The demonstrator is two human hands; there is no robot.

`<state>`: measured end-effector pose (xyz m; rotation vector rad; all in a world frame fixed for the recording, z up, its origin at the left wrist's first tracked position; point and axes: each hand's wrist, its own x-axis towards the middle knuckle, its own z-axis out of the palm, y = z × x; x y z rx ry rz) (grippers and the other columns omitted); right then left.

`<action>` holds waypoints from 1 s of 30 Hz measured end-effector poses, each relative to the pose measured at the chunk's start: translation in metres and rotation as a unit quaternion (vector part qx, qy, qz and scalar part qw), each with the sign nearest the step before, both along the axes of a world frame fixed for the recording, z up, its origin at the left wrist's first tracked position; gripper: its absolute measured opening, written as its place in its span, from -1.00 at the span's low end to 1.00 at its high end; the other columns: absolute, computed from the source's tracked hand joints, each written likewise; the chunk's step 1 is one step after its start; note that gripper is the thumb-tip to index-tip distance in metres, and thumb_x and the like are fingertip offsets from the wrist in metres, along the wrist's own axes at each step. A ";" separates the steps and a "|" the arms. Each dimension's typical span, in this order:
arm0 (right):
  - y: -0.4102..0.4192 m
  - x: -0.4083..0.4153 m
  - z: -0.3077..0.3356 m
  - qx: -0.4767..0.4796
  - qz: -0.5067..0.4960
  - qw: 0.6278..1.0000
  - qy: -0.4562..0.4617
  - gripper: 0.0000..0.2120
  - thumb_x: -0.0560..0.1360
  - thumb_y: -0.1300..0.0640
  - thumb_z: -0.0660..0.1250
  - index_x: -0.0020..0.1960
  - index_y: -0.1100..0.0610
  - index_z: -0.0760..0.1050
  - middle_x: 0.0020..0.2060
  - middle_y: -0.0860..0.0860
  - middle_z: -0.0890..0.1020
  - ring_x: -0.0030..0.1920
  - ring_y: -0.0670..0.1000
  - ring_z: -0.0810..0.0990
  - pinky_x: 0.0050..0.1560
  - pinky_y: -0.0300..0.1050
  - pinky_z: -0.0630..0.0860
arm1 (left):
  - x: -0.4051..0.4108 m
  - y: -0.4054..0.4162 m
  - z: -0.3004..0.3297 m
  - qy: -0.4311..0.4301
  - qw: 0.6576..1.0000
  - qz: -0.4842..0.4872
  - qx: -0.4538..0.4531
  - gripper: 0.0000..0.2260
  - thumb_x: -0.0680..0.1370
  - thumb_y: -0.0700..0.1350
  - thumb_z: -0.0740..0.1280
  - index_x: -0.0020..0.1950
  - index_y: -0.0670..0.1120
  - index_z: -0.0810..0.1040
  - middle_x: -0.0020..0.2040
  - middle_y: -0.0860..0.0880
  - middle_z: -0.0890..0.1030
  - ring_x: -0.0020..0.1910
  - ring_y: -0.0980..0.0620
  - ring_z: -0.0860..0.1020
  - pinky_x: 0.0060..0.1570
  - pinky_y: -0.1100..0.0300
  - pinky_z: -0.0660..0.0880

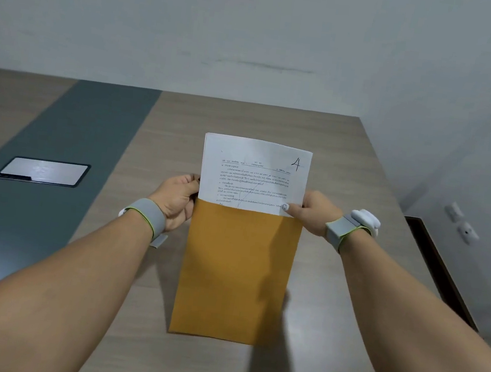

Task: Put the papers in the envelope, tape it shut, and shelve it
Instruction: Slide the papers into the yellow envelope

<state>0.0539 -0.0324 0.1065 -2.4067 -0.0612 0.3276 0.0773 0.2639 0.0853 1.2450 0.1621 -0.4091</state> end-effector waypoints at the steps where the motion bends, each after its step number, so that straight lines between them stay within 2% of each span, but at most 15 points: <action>1: -0.001 0.001 0.003 -0.007 0.004 1.000 0.003 -0.62 0.57 -0.01 0.30 0.16 0.31 0.55 0.05 0.31 0.65 -0.04 0.29 0.62 -0.04 0.13 0.57 | 0.001 0.000 0.000 -0.001 1.000 -0.002 -0.002 -0.86 0.66 -0.21 0.25 0.07 -0.20 0.60 -0.02 -0.16 0.73 0.02 -0.09 0.67 0.15 0.04 0.57; 3: 0.000 0.000 0.008 0.040 -0.005 0.999 0.014 -0.66 0.54 -0.04 0.35 0.16 0.19 0.61 0.06 0.19 0.69 0.03 0.21 0.65 0.11 0.16 0.60 | 0.001 0.001 0.001 0.005 1.000 0.000 -0.009 -0.84 0.66 -0.23 0.24 0.14 -0.24 0.59 0.02 -0.18 0.72 0.09 -0.13 0.65 0.17 0.02 0.56; 4: 0.001 -0.001 0.011 0.103 -0.022 0.994 0.021 -0.71 0.53 -0.03 0.39 0.15 0.12 0.63 0.06 0.10 0.71 0.06 0.14 0.67 0.15 0.13 0.59 | 0.001 0.002 0.000 0.007 1.000 0.001 -0.013 -0.80 0.66 -0.25 0.24 0.23 -0.27 0.55 0.10 -0.21 0.70 0.17 -0.17 0.62 0.20 0.00 0.55; 6: 0.004 -0.002 0.017 0.246 -0.063 0.967 0.025 -0.82 0.54 0.01 0.40 0.10 0.03 0.65 0.03 -0.03 0.73 0.06 0.01 0.69 0.11 0.00 0.59 | 0.003 0.001 0.000 0.014 1.000 -0.001 -0.018 -0.69 0.65 -0.26 0.24 0.38 -0.32 0.46 0.26 -0.26 0.62 0.30 -0.22 0.55 0.27 -0.07 0.53; 7: 0.006 -0.004 0.020 0.275 -0.074 0.958 0.018 -0.85 0.55 0.04 0.38 0.09 0.02 0.64 0.02 -0.05 0.72 0.04 -0.01 0.70 0.07 -0.05 0.58 | 0.003 0.001 0.000 0.020 0.999 0.003 -0.024 -0.67 0.65 -0.26 0.25 0.41 -0.33 0.44 0.30 -0.29 0.59 0.33 -0.23 0.53 0.32 -0.10 0.51; 9: 0.007 -0.002 0.021 0.241 -0.077 0.967 0.004 -0.81 0.56 0.05 0.37 0.14 0.05 0.63 0.02 -0.04 0.71 0.05 0.02 0.69 0.01 -0.08 0.57 | 0.002 0.003 -0.001 0.026 0.999 0.013 -0.032 -0.65 0.63 -0.21 0.31 0.39 -0.32 0.47 0.35 -0.34 0.54 0.32 -0.27 0.50 0.34 -0.15 0.46; 11: 0.004 -0.002 0.020 0.151 -0.047 0.987 -0.014 -0.77 0.55 0.08 0.38 0.20 0.08 0.61 0.05 -0.01 0.69 0.07 0.07 0.66 0.05 -0.01 0.59 | 0.005 0.008 -0.006 0.020 1.000 0.009 -0.019 -0.65 0.55 -0.11 0.44 0.29 -0.25 0.58 0.39 -0.41 0.46 0.23 -0.26 0.41 0.07 -0.09 0.42; 12: 0.003 -0.002 0.019 0.112 -0.027 0.993 -0.023 -0.76 0.55 0.11 0.38 0.21 0.07 0.59 0.06 0.00 0.68 0.08 0.07 0.65 0.10 0.05 0.60 | 0.006 0.011 -0.010 0.021 1.000 0.004 -0.018 -0.68 0.53 -0.10 0.46 0.23 -0.23 0.62 0.41 -0.44 0.42 0.20 -0.23 0.37 0.00 -0.02 0.42; 14: 0.002 -0.004 0.020 0.066 -0.002 0.997 -0.027 -0.75 0.54 0.13 0.39 0.21 0.06 0.57 0.07 0.02 0.67 0.08 0.09 0.63 0.14 0.15 0.59 | 0.006 0.012 -0.010 0.031 0.999 0.011 -0.019 -0.78 0.60 -0.22 0.33 0.21 -0.28 0.59 0.38 -0.44 0.45 0.20 -0.26 0.45 0.11 -0.06 0.56; 17: 0.000 -0.003 0.026 0.068 -0.009 0.997 -0.028 -0.76 0.52 0.09 0.41 0.19 0.06 0.60 0.10 0.03 0.68 0.10 0.10 0.64 0.16 0.17 0.58 | 0.002 0.007 -0.003 0.026 0.999 0.005 -0.033 -0.67 0.64 -0.30 0.24 0.38 -0.40 0.43 0.38 -0.41 0.48 0.37 -0.35 0.47 0.29 -0.14 0.48; 20: 0.001 -0.001 0.034 0.169 -0.059 0.984 -0.018 -0.79 0.50 0.10 0.42 0.13 0.06 0.65 0.06 -0.01 0.71 0.09 0.06 0.67 0.22 0.14 0.57 | 0.005 0.006 0.000 0.014 0.998 0.010 -0.053 -0.65 0.64 -0.34 0.20 0.41 -0.43 0.39 0.38 -0.38 0.49 0.40 -0.30 0.47 0.30 -0.11 0.49; 23: 0.002 -0.001 0.040 0.128 -0.045 0.990 -0.027 -0.77 0.54 0.14 0.39 0.18 0.10 0.62 0.05 -0.02 0.68 0.10 0.06 0.64 0.19 0.02 0.55 | 0.008 0.007 0.002 0.018 0.996 0.015 -0.089 -0.63 0.62 -0.36 0.19 0.42 -0.44 0.37 0.38 -0.38 0.49 0.40 -0.31 0.47 0.29 -0.11 0.51; 27: 0.006 -0.001 0.042 0.008 0.011 1.000 -0.026 -0.68 0.55 0.11 0.37 0.30 0.09 0.53 0.18 0.04 0.64 0.15 0.09 0.59 0.14 -0.03 0.54 | 0.007 0.007 0.003 0.015 0.995 0.014 -0.094 -0.75 0.63 -0.40 0.13 0.19 -0.37 0.56 0.06 -0.26 0.71 0.13 -0.21 0.65 0.14 -0.03 0.62; 29: 0.006 -0.002 0.047 -0.020 0.033 0.999 -0.020 -0.68 0.54 0.10 0.38 0.29 0.05 0.53 0.18 0.02 0.64 0.12 0.06 0.59 0.11 -0.05 0.53 | 0.005 0.009 0.004 0.012 0.996 0.007 -0.091 -0.73 0.63 -0.41 0.11 0.14 -0.32 0.59 0.02 -0.24 0.72 0.04 -0.17 0.69 0.07 0.00 0.66; 30: 0.006 -0.002 0.050 -0.004 0.034 0.999 -0.015 -0.69 0.52 0.08 0.40 0.26 0.03 0.54 0.16 0.00 0.65 0.10 0.04 0.60 0.10 -0.04 0.55 | 0.004 0.009 0.004 0.009 0.996 0.003 -0.088 -0.73 0.63 -0.41 0.11 0.15 -0.31 0.59 0.04 -0.24 0.72 0.03 -0.16 0.70 0.05 0.01 0.67</action>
